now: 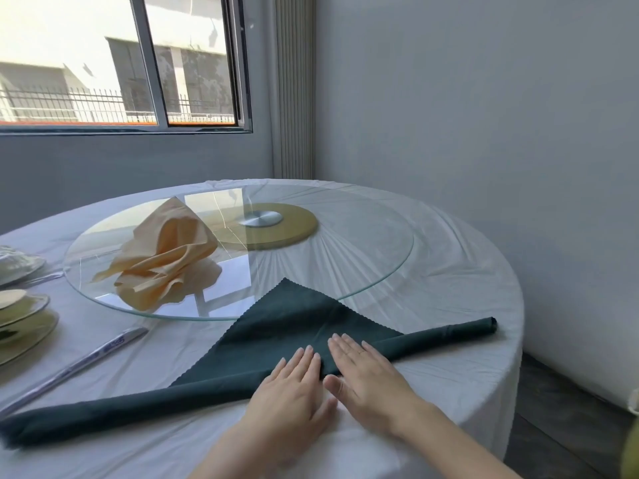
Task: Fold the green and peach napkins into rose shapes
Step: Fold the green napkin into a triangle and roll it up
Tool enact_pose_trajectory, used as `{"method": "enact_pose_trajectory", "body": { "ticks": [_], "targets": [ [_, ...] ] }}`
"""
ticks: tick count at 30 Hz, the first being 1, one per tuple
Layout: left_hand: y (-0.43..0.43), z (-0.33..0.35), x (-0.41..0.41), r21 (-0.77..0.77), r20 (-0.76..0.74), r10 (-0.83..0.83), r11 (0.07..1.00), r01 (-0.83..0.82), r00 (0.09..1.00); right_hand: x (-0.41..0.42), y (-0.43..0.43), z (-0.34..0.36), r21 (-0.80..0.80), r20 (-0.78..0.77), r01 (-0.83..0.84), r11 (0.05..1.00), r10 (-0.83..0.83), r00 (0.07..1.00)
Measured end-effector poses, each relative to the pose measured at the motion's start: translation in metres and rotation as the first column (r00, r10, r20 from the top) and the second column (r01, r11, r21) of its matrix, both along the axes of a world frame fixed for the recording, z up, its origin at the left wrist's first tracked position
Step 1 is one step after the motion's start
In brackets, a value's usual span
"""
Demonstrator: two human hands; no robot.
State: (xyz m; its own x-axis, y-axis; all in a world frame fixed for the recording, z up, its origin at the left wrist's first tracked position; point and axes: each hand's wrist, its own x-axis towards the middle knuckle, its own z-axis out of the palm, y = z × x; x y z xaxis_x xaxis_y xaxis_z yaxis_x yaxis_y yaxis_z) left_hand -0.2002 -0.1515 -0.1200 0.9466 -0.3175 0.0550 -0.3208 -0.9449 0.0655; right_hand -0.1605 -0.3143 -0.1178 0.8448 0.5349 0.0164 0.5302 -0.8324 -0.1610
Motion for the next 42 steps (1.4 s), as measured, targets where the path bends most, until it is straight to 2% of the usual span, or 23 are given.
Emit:
{"method": "enact_pose_trajectory", "body": {
  "ticks": [5,9,10,12,14,17,22,32,42],
  "targets": [
    [0.022,0.004,-0.01,0.073,-0.047,0.09,0.994,-0.086,0.995,-0.001,-0.001,0.0,-0.001,-0.032,0.009,1.0,-0.009,0.999],
    [0.053,-0.007,-0.023,0.116,0.041,0.188,0.975,-0.191,0.981,-0.001,0.002,0.003,-0.022,-0.041,0.002,1.0,-0.003,0.999],
    [0.056,-0.001,-0.027,0.09,0.004,0.207,0.974,-0.207,0.978,-0.001,0.002,0.004,-0.027,-0.046,0.001,1.0,-0.003,0.999],
    [0.058,0.002,-0.028,0.05,0.007,0.168,0.984,-0.169,0.986,-0.002,0.009,0.008,-0.031,-0.042,-0.023,0.999,0.021,0.999],
    [0.055,0.005,-0.03,0.001,-0.054,0.172,0.985,-0.172,0.984,-0.007,0.023,0.01,-0.029,-0.005,-0.089,0.996,0.089,0.996],
    [0.057,0.0,-0.027,0.026,-0.038,0.16,0.987,-0.159,0.986,-0.015,0.044,0.006,-0.014,0.006,-0.18,0.983,0.181,0.984],
    [0.083,0.007,-0.037,-0.003,-0.054,0.08,0.997,-0.08,0.995,-0.014,0.046,-0.003,0.001,0.003,-0.168,0.986,0.168,0.986],
    [0.166,0.012,-0.076,-0.001,-0.112,0.118,0.993,-0.119,0.987,-0.014,0.043,-0.003,0.0,-0.025,-0.177,0.984,0.177,0.984],
    [0.216,0.005,-0.1,0.013,-0.117,0.269,0.963,-0.269,0.956,-0.012,0.043,-0.002,-0.048,-0.039,-0.182,0.982,0.18,0.983]
  ]
}}
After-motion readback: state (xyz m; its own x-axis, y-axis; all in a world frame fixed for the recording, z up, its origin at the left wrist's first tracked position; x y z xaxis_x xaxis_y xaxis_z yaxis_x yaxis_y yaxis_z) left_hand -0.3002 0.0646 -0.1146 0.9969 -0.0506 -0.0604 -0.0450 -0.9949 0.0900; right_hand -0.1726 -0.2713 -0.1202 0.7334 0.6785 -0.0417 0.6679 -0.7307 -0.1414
